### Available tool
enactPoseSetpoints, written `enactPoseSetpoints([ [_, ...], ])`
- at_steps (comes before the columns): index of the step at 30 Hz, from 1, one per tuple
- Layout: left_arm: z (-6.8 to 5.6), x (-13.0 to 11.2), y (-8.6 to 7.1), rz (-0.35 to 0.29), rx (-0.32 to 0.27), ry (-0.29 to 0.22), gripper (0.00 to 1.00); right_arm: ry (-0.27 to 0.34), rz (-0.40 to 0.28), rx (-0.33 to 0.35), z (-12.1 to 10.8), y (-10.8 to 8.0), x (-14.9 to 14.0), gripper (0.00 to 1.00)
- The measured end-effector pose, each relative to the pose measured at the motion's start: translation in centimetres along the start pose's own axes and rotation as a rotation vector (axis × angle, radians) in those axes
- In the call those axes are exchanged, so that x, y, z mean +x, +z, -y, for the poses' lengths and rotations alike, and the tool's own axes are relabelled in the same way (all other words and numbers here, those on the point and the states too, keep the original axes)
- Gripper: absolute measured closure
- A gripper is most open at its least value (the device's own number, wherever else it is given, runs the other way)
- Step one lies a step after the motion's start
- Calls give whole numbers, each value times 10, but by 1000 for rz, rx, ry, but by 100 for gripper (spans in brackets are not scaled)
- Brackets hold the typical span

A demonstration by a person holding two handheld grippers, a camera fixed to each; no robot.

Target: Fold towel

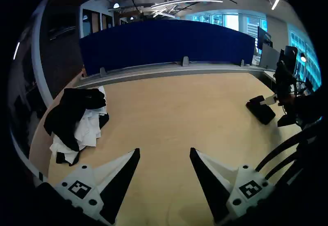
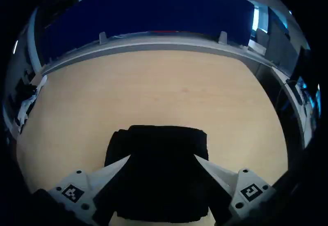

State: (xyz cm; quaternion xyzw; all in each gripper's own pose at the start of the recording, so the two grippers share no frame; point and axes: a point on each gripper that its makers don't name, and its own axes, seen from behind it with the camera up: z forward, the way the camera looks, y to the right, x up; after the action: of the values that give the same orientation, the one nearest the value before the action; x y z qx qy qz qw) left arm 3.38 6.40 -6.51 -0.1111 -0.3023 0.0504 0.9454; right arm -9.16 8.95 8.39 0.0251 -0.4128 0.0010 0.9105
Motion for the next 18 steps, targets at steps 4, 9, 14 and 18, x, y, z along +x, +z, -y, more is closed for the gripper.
enactPoseSetpoints([
  [4,1,2,0,-8,-4,-4,10,-9,-42,8,5,-21,10,0],
  [9,0,6,0,-20,-11,-6,10,-14,-88,7,9,-47,15,0],
  [14,-1,9,-1,-34,-20,-7,10,-1,-111,0,11,-64,15,0],
  [18,-1,11,-3,-44,-23,-9,10,8,-141,2,16,-77,17,0],
])
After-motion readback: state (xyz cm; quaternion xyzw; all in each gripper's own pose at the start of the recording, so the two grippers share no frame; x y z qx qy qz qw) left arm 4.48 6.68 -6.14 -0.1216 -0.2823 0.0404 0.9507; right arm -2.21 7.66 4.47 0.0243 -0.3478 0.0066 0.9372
